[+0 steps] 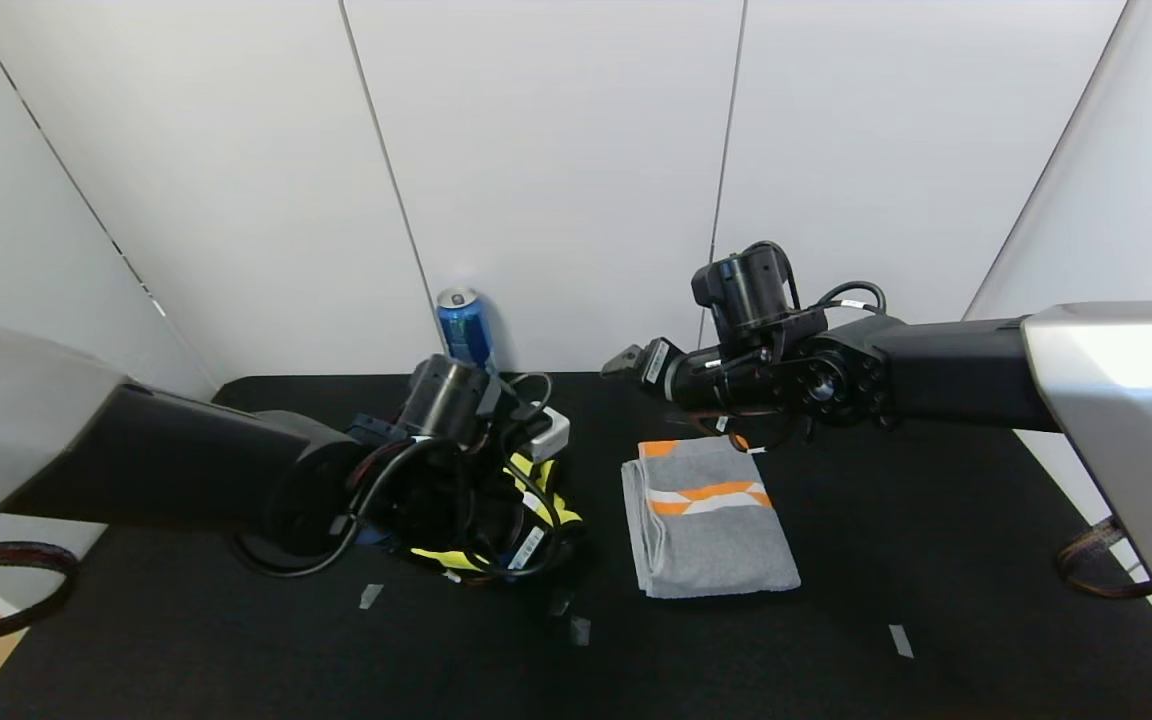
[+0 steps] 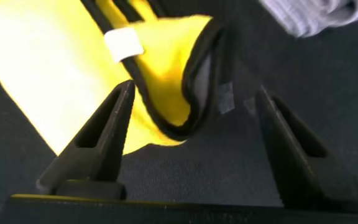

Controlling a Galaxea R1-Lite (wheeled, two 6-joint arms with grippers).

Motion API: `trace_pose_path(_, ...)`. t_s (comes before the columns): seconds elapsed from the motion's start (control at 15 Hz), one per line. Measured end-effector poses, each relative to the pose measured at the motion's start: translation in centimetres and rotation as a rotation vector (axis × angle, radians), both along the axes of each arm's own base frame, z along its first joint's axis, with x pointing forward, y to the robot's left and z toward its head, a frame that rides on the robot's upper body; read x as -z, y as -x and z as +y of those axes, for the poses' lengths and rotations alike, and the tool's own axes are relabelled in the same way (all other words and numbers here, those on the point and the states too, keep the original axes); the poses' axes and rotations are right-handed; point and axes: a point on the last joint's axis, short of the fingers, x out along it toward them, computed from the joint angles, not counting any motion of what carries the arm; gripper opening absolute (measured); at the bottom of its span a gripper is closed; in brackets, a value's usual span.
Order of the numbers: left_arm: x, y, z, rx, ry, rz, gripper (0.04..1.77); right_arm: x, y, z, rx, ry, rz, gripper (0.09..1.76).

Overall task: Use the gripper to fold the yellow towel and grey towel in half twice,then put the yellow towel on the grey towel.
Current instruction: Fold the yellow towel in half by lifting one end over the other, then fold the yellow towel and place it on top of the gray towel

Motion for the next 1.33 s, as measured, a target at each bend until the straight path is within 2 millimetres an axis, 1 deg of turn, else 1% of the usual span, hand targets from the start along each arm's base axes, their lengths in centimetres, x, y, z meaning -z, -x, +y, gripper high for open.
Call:
trace_pose_path(0.27, -2.6, 1.0, -0.2, 0.014, 0.045, -0.066, 1.52, -0.1, 0.0, 0.0, 0.001, 0.0, 0.0, 1.71)
trace_pose_path(0.4, -3.4, 0.9, 0.5, -0.008, 0.055, -0.088, 1.56, 0.0, 0.1, 0.0, 0.0, 0.002, 0.004, 1.71)
trace_pose_path(0.47, -3.7, 0.6, 1.3, -0.033, 0.06, -0.097, 1.58, 0.0, 0.1, 0.0, 0.0, 0.003, 0.005, 1.71)
trace_pose_path(0.67, -4.4, -1.1, 4.6, -0.137, 0.074, -0.116, 1.62, 0.3, 0.5, 0.4, -0.015, 0.007, 0.014, 1.71)
trace_pose_path(0.73, -4.4, -1.9, 6.1, -0.172, 0.1, -0.106, 1.64, 0.5, 0.7, 0.7, -0.026, 0.008, 0.02, 1.71)
trace_pose_path(0.93, -4.1, -3.2, 10.2, -0.19, 0.247, -0.039, 1.66, 1.3, 1.9, 2.1, -0.074, 0.019, 0.05, 1.71)
trace_pose_path(1.13, -2.9, -3.9, 14.2, -0.207, 0.348, 0.037, 1.68, 1.9, 3.2, 3.5, -0.114, 0.031, 0.068, 1.71)
trace_pose_path(1.33, -0.2, -4.5, 17.1, -0.253, 0.4, 0.125, 1.69, 2.6, 4.0, 4.6, -0.171, 0.005, 0.116, 1.71)
